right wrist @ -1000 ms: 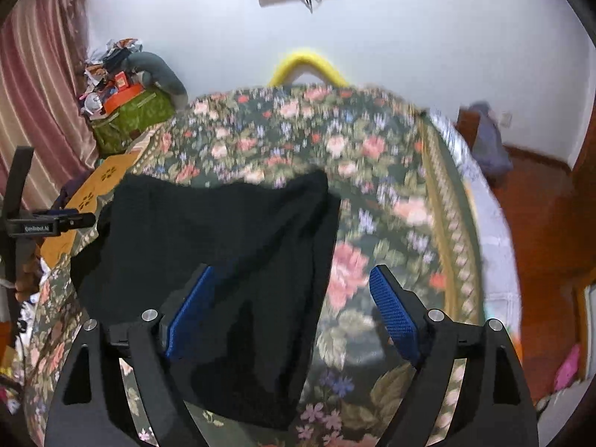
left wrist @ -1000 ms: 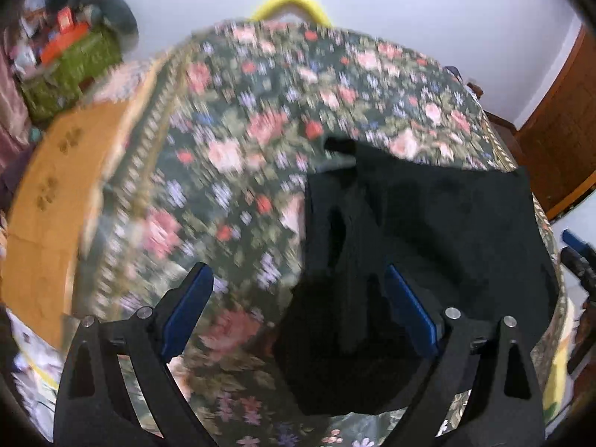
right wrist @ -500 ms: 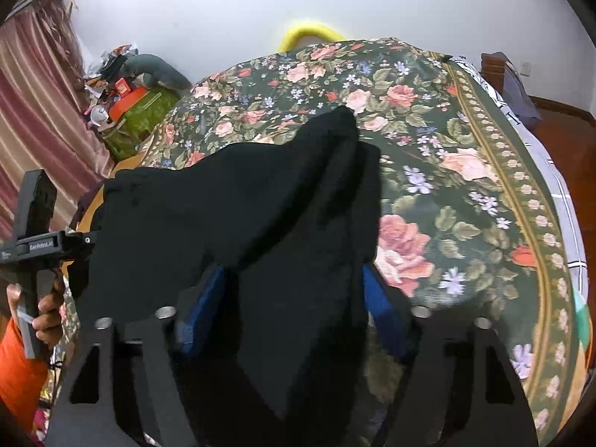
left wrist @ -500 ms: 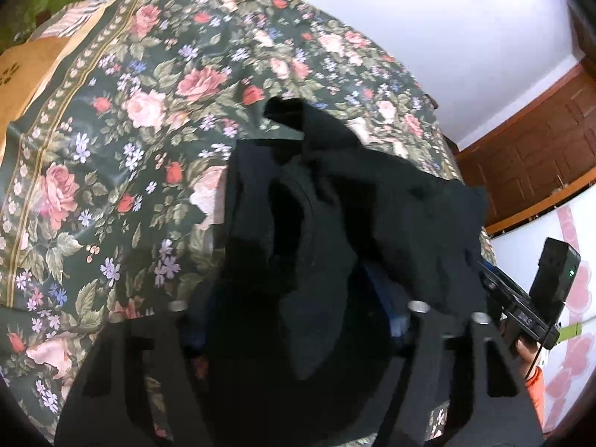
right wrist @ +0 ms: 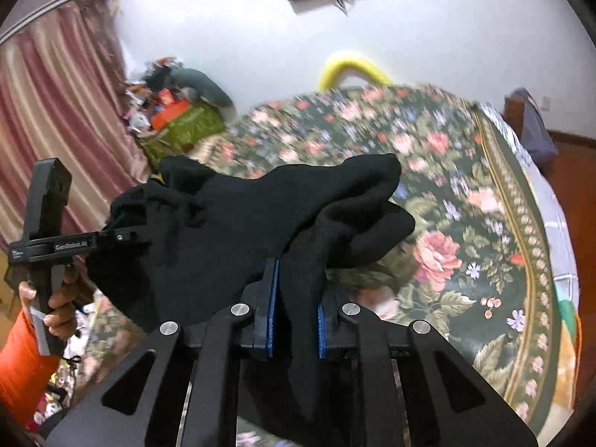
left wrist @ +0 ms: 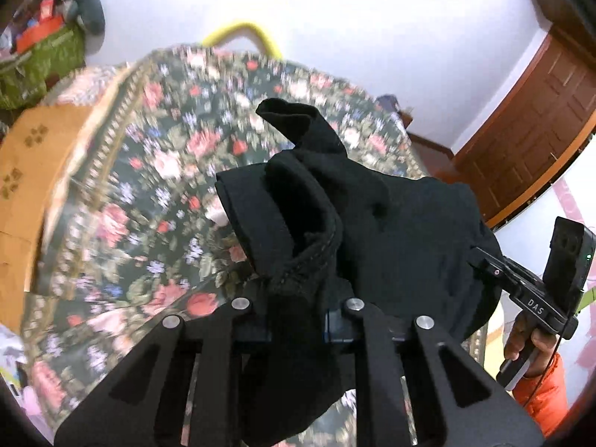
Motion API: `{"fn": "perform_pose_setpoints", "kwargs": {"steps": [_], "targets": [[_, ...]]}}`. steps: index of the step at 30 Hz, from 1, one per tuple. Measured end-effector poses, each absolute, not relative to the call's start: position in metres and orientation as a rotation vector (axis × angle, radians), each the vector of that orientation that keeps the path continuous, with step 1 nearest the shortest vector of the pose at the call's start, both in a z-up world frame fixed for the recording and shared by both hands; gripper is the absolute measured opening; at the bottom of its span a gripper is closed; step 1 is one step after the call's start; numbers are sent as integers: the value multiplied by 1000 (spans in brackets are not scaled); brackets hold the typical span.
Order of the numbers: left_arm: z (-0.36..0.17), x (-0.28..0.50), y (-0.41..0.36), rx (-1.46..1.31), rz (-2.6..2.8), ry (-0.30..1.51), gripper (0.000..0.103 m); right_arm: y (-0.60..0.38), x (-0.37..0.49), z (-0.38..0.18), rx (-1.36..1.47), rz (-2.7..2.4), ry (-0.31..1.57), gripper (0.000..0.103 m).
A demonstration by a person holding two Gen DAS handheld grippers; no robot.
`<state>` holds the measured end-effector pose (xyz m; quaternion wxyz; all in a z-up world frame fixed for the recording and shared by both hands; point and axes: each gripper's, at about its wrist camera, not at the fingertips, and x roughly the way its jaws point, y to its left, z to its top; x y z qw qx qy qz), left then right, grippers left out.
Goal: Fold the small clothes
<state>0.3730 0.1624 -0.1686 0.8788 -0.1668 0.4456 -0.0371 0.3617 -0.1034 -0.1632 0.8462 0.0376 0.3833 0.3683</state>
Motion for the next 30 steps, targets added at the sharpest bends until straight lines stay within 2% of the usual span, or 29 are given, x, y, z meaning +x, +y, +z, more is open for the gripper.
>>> {"fn": "perform_pose_setpoints", "kwargs": {"steps": [7, 13, 17, 25, 30], "targets": [[-103, 305, 169, -332, -79, 831, 17, -105, 309, -102, 88, 831, 703, 14], [-90, 256, 171, -303, -74, 826, 17, -101, 266, -94, 75, 860, 701, 14], [-115, 234, 176, -323, -76, 888, 17, -98, 247, -118, 73, 868, 770, 14], [-209, 202, 192, -420, -67, 1062, 18, -92, 230, -194, 12, 836, 943, 15], [-231, 183, 203, -344, 55, 1084, 29, -103, 223, -210, -46, 760, 939, 20]]}}
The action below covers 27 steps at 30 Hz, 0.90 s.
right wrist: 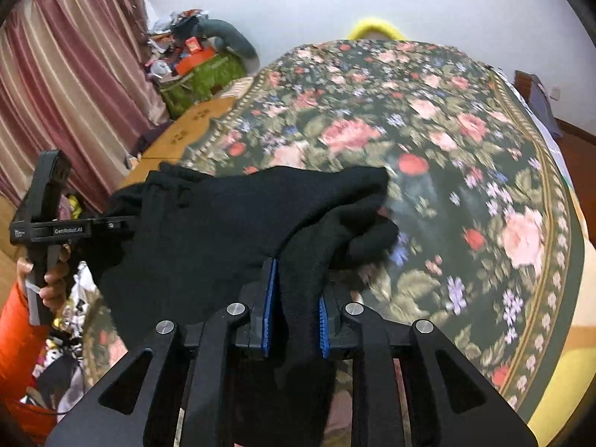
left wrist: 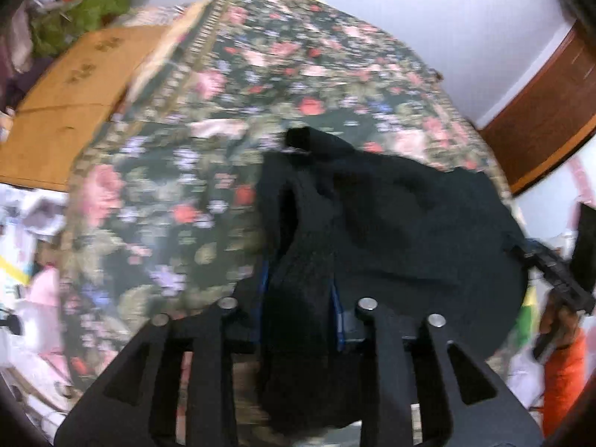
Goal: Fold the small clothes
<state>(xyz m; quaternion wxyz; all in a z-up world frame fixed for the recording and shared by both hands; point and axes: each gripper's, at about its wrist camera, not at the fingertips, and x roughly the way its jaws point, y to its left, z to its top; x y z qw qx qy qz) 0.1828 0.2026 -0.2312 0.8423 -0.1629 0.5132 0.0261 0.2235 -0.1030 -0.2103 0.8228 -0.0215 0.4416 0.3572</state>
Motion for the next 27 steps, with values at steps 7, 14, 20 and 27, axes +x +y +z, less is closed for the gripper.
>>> {"fn": "perform_pose_setpoints", "kwargs": {"steps": [7, 14, 20, 27], "targets": [[-215, 174, 218, -187, 163, 1038, 34, -127, 216, -186, -108, 683, 830, 23], [-190, 204, 180, -161, 36, 956, 51, -85, 220, -175, -132, 804, 794, 41], [-206, 242, 126, -89, -127, 1007, 51, -26, 231, -197, -190, 955, 870, 41], [-240, 270, 140, -26, -8, 1038, 49, -19, 267, -226, -266, 846, 924, 41]]}}
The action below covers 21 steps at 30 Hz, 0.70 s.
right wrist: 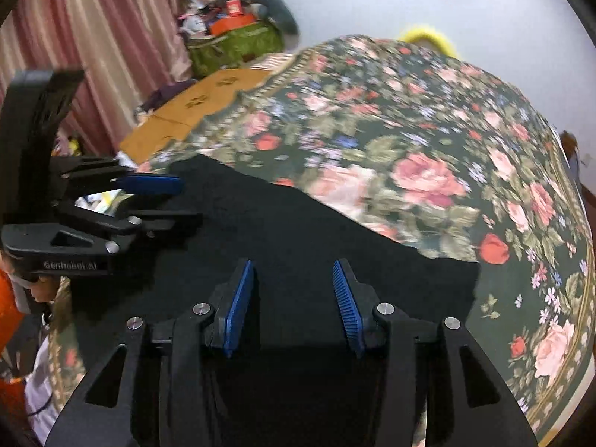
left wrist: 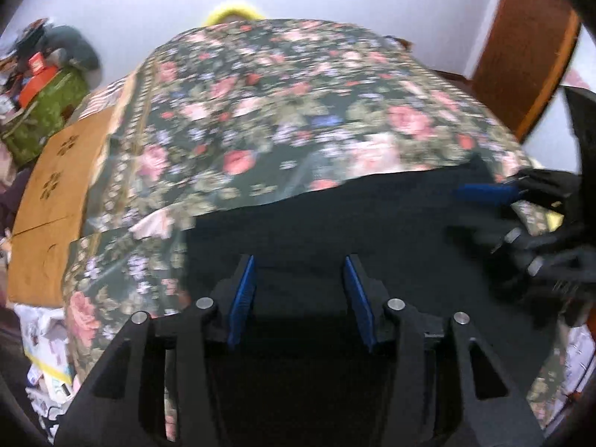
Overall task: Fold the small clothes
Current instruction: 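Lay the folded shirt down and open both grippers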
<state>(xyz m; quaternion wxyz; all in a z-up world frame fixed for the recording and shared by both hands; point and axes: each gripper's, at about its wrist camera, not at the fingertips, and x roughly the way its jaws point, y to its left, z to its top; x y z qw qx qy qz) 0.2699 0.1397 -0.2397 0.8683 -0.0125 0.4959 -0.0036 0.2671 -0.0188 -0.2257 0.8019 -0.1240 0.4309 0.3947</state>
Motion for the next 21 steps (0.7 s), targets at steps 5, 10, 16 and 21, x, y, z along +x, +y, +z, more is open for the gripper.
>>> {"fn": "perform_pose_setpoints", "kwargs": {"steps": [5, 10, 16, 21], "targets": [[-244, 256, 184, -123, 85, 1044, 56, -57, 274, -225, -238, 745, 929, 41], [-222, 234, 187, -85, 139, 1006, 56, -79, 252, -202, -179, 729, 886, 41], [-194, 222, 157, -131, 9, 972, 60, -55, 217, -185, -172, 860, 837, 43], [-210, 232, 125, -143, -67, 1003, 64, -28, 205, -201, -183, 945, 873, 43]]}}
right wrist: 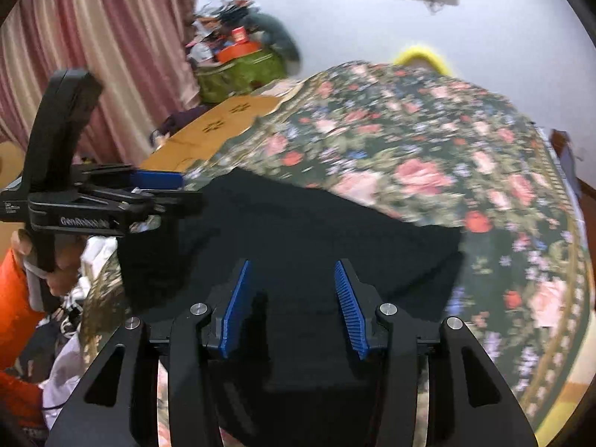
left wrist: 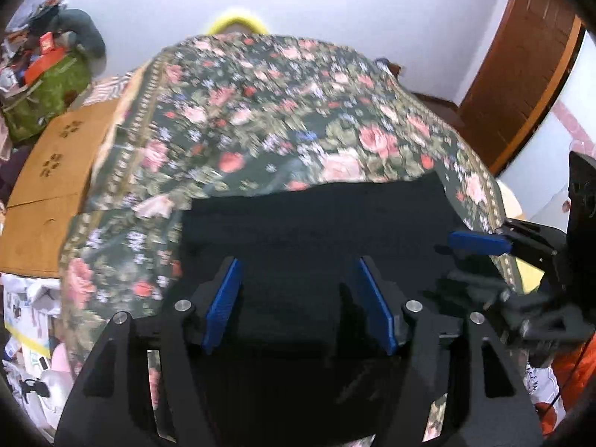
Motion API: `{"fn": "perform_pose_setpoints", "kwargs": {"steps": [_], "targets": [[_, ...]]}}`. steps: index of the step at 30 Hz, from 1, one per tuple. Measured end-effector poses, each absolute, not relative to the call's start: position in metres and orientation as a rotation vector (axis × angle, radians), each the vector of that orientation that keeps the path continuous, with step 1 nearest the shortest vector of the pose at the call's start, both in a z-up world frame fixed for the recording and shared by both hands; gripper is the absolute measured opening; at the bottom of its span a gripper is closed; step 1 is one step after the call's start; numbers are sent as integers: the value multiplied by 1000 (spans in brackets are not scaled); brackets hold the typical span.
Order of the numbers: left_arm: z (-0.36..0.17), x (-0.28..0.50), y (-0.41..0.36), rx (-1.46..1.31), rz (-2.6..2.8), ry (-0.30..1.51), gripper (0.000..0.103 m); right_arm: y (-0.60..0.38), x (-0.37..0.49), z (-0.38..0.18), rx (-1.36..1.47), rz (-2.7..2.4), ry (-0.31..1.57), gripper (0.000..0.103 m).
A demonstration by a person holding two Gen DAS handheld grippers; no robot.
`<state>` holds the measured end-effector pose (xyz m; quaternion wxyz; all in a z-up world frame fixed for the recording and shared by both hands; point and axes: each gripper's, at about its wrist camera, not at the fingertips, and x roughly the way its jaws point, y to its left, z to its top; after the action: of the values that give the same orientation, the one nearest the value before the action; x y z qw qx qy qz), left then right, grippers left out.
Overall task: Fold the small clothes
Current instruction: 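Lay the folded shirt down and open both grippers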
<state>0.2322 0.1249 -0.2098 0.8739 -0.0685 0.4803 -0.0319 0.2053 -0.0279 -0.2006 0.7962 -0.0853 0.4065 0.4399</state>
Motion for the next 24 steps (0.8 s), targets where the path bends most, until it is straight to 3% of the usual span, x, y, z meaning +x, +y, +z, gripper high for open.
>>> {"fn": "perform_pose_setpoints", "kwargs": {"steps": [5, 9, 16, 24], "targets": [[-246, 242, 126, -77, 9, 1044, 66, -34, 217, -232, -165, 910, 943, 43], [-244, 224, 152, -130, 31, 1021, 66, -64, 226, -235, -86, 873, 953, 40], [-256, 186, 195, -145, 153, 1080, 66, -116, 222, -241, -70, 691, 993, 43], [-199, 140, 204, -197, 197, 972, 65, -139, 191, -179, -52, 661, 830, 44]]}}
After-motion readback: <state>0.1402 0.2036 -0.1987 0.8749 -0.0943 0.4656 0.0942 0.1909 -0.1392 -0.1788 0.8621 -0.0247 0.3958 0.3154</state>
